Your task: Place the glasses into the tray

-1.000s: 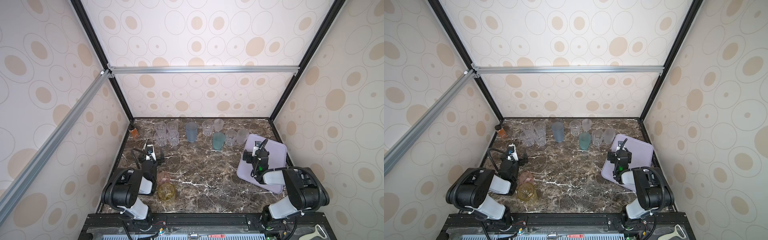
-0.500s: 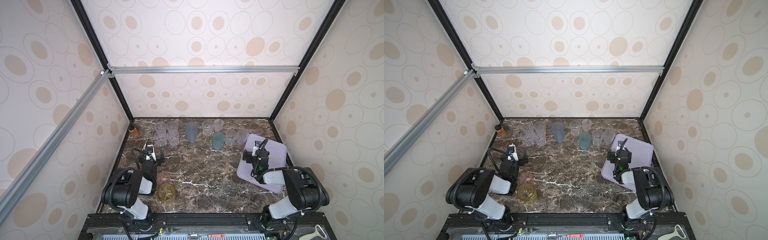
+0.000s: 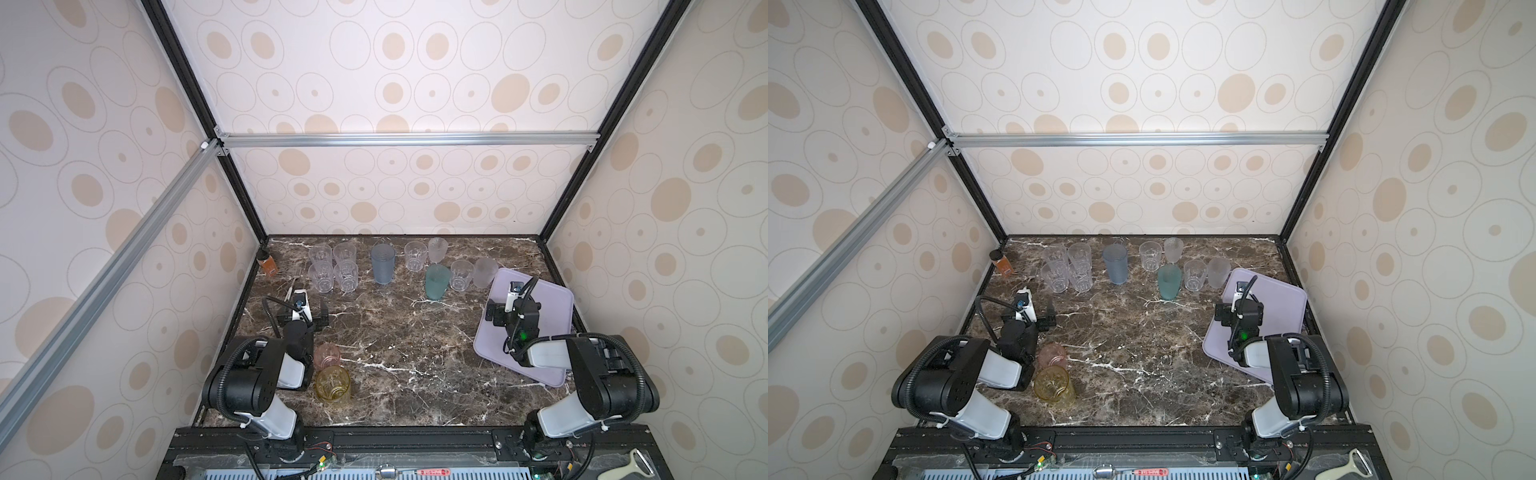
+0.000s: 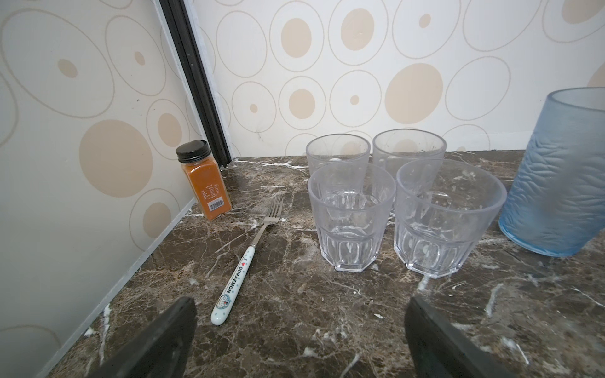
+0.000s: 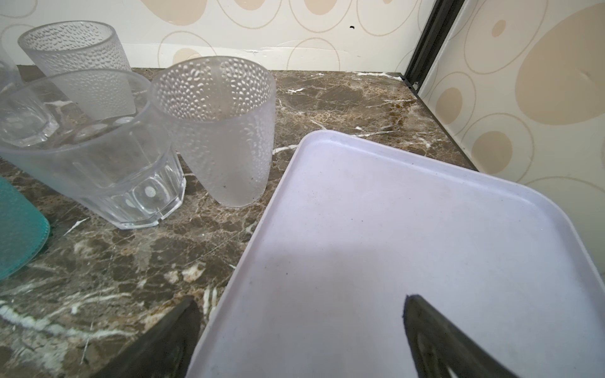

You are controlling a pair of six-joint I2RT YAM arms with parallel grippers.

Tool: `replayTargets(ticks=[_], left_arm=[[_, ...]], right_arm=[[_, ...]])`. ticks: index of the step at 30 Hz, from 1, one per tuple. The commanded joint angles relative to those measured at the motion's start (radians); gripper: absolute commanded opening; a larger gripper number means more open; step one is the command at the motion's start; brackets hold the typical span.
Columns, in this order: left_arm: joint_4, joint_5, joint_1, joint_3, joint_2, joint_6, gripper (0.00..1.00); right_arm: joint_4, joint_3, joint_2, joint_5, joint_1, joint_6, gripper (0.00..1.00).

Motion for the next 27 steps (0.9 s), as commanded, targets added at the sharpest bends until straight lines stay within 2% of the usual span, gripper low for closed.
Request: replayTargets(ticks=[1,23,27], left_arm=[[0.019,-0.007,0.008,0.021,-0.003,0.008,0.99],[0.006,0.004,0.017,0.026,-0.004,0.002,0.99],[-0.034,-0.044,0.013,0.039,-0.036,-0.01,0.99]], right_arm=[[0.001,0.015,-0.001,-0.007,-0.001,-0.005,1.0],[0.009,0.02,-0.016,-0.001,0.002,-0.012,0.99],[-0.378,0.158,-0.139,0.007,0.005,0.011,1.0]])
